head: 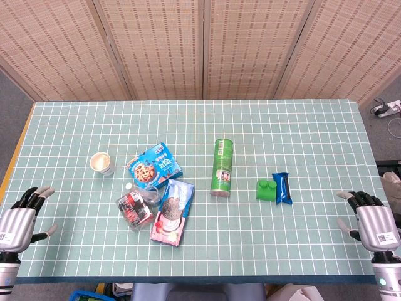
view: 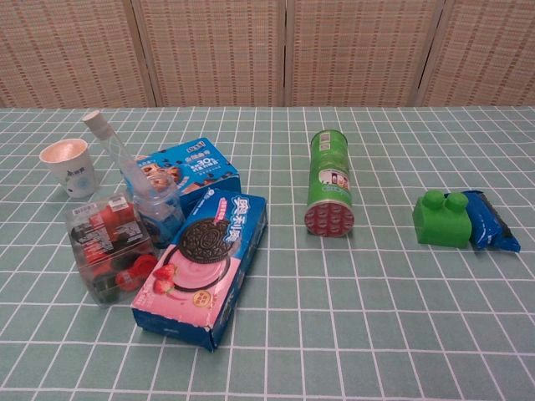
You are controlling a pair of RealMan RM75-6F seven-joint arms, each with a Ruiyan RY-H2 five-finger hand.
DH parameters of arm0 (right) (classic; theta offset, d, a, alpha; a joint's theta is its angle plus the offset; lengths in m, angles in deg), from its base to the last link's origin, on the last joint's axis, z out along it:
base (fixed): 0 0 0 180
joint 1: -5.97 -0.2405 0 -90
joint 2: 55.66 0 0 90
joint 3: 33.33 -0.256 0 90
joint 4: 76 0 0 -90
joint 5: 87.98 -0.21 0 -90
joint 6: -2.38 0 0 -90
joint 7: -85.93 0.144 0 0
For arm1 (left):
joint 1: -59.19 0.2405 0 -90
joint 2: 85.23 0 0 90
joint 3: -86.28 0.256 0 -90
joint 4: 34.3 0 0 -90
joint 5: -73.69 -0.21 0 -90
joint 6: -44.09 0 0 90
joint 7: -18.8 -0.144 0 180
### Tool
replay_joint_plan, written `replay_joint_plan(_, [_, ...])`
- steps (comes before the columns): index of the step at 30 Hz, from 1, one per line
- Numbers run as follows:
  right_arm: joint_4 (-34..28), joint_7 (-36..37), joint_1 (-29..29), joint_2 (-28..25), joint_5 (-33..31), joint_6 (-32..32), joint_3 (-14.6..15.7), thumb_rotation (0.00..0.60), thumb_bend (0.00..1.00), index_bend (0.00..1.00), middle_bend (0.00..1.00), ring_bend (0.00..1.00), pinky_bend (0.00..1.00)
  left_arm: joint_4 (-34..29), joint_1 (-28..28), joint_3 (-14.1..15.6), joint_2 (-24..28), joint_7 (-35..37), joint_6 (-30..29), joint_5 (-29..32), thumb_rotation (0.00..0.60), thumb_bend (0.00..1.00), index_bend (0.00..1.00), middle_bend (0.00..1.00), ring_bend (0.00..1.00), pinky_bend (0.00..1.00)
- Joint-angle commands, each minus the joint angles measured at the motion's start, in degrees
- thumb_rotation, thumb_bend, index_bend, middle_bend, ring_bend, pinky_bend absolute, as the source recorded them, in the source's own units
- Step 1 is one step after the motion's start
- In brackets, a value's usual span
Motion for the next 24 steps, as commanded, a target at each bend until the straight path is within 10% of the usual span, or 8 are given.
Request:
replay_joint_plan(1, [0.04, 0.14, -0.09, -0.06, -0.3, 0.31, -0.1, 0.6, 0.17, 0.3, 0.36, 0.29, 0.37, -0.08, -0.15, 0.05, -0.05, -0.22, 0.23, 0.03, 0.6, 0.14, 0.23, 0.19, 0.13, 0.37])
replay_joint_plan(11, [-0.63, 1.51, 0.39, -0.89, 0.46, -0.47, 0.17, 0.6, 0.17, 0.3, 0.35, 0.29, 0.37, -0.5, -1.59, 1.54, 0.45, 4.67, 2.37, -3.15, 0.6, 0.14, 0.22, 0.2, 0.16, 0.46])
replay_joint_plan(16, [-0.91, 2.15, 0.55, -1.44, 0.77, -0.6, 0.31, 0.6, 0.16, 0.3, 0.35, 0.29, 0.37, -0.87, -1.89, 0.64, 0.39, 5.06, 1.75, -2.68, 0.6, 0.14, 0.21, 0.37, 0.57, 0.88])
replay_joint_plan(24, [-1.25, 3.79, 0.88, -2.25, 1.29, -1.7, 0.02, 0.6, 0.16, 0.3, 0.35, 0.29, 0.37, 2.04, -3.58, -0.78, -2.96, 3.25, 0.33, -4.61, 0.6, 0.16, 0.21, 0.74, 0.82, 1.0])
